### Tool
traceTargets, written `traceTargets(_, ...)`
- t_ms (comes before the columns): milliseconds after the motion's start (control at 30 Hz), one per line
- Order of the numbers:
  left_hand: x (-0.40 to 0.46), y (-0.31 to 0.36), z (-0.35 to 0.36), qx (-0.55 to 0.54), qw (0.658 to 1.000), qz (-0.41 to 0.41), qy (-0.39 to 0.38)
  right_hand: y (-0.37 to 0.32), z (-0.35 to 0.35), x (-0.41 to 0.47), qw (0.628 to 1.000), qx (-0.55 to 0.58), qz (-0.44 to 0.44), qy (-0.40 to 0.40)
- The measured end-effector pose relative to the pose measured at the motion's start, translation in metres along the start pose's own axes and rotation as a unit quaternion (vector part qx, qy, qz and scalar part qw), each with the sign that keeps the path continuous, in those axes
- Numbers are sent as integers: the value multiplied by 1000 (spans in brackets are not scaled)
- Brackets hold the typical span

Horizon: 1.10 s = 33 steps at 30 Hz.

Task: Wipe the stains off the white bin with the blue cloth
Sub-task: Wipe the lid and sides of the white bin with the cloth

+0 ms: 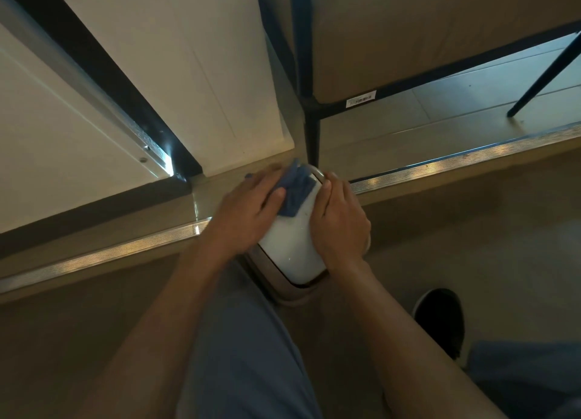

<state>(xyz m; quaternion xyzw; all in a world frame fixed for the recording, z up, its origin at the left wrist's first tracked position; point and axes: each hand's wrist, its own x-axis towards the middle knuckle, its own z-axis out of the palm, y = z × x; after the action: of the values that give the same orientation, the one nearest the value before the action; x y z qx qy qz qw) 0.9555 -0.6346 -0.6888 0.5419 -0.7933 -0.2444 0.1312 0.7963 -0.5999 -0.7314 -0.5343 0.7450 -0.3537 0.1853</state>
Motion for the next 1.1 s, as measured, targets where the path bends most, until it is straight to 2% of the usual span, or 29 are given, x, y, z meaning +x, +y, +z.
traceTargets(100, -9, -22, -8, -40, 995, -82, 37, -1, -1, 1, 1000, -3, 4, -6)
traceTargets(200, 25, -3, -6, -25, 983, -180, -3, -1, -1, 0, 1000, -3, 3, -6)
traceTargets(267, 51, 22, 1, -1, 977, -212, -34, 0, 0, 1, 1000, -4, 1, -3)
traceTargets(333, 63, 37, 10, 24, 986, -163, -29, 2, 1, 1, 1000, -7, -2, 3)
traceTargets(433, 40, 27, 12, 13, 999, -37, -16, 3, 2, 2, 1000, -10, -6, 6)
traceTargets(500, 14, 8, 6, -15, 1000, -7, 6, 2, 2, 1, 1000, -5, -7, 6)
traceTargets(533, 3, -2, 2, -34, 999, -17, 20, 2, 1, 0, 1000, -3, -6, 2)
traceTargets(600, -5, -18, -2, -65, 993, -94, 34, 1, 0, 1, 1000, -5, -1, -1)
traceTargets(667, 13, -20, 0, -56, 979, -196, 5, 1, -1, 1, 1000, -4, 2, 0)
traceTargets(733, 39, -4, 2, -34, 966, -252, -35, 0, -1, 0, 1000, 1, -1, -2)
traceTargets(800, 55, 17, 9, -7, 975, -219, -40, 1, -1, 0, 1000, -2, -2, -1)
traceTargets(967, 12, 21, 13, 10, 1000, -22, 19, 2, -1, 1, 1000, 0, -10, 6)
traceTargets(1033, -11, 11, 5, -11, 997, -49, 51, 1, -1, -1, 1000, 4, -9, 5)
traceTargets(1100, -16, 2, 0, -45, 990, -125, 58, 0, -1, -1, 1000, 7, -11, 2)
